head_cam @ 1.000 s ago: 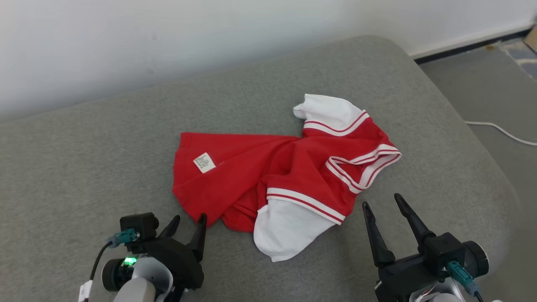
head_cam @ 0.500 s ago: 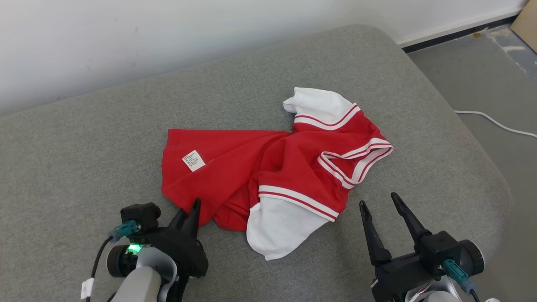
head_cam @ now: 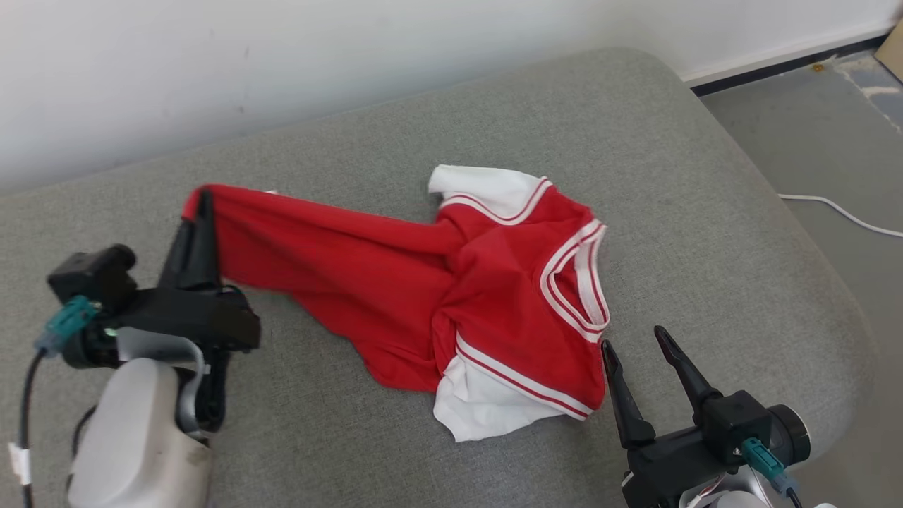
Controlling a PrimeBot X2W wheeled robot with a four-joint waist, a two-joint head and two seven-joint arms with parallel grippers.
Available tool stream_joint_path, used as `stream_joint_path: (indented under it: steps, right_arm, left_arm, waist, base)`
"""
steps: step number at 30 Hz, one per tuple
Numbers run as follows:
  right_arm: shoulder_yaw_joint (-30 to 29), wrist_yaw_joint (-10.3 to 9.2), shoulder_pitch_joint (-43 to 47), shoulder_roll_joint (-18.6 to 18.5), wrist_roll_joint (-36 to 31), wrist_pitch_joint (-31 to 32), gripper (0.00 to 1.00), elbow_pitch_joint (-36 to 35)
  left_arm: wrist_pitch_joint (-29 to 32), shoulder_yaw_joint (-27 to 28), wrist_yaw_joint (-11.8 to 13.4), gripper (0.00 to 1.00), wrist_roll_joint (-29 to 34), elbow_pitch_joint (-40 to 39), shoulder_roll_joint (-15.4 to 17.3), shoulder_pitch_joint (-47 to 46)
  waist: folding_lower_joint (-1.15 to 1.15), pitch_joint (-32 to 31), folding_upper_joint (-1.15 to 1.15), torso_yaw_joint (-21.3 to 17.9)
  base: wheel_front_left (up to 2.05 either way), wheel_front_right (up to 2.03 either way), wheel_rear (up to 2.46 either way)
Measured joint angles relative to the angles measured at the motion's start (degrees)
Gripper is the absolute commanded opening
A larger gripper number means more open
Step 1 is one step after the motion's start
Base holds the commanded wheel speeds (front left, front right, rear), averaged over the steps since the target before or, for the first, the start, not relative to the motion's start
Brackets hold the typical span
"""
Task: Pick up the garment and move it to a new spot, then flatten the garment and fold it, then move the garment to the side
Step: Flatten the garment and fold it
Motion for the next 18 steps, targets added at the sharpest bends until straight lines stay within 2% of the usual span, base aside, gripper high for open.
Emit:
stream_joint_path:
  steps: [6,11,18]
  right_arm:
    - [0.4,0.0,0.0,-0.1,0.0,0.1,1.0,0.0]
    - [0.0,0.0,0.6,-0.7,-0.1,0.5,1.0,-0.5]
    - [0.1,0.0,1.3,-1.6,0.2,1.5,1.0,-1.4]
  left_arm:
    - [0.0,4.8,1.6,0.0,1.6,-3.2,1.6,1.5]
    - [-0.1,8.6,2.6,0.0,1.7,-6.3,1.6,5.6]
    - [-0.1,11.1,2.2,0.0,2.9,-10.6,1.4,8.9]
  waist:
    - [0.0,-0.8,0.0,0.7]
    - [0.0,-1.5,0.0,1.6]
    - [0.0,-2.7,0.0,3.5]
  base:
    - [0.0,0.0,0.0]
    - [0.0,0.0,0.0]
    - [0.0,0.0,0.0]
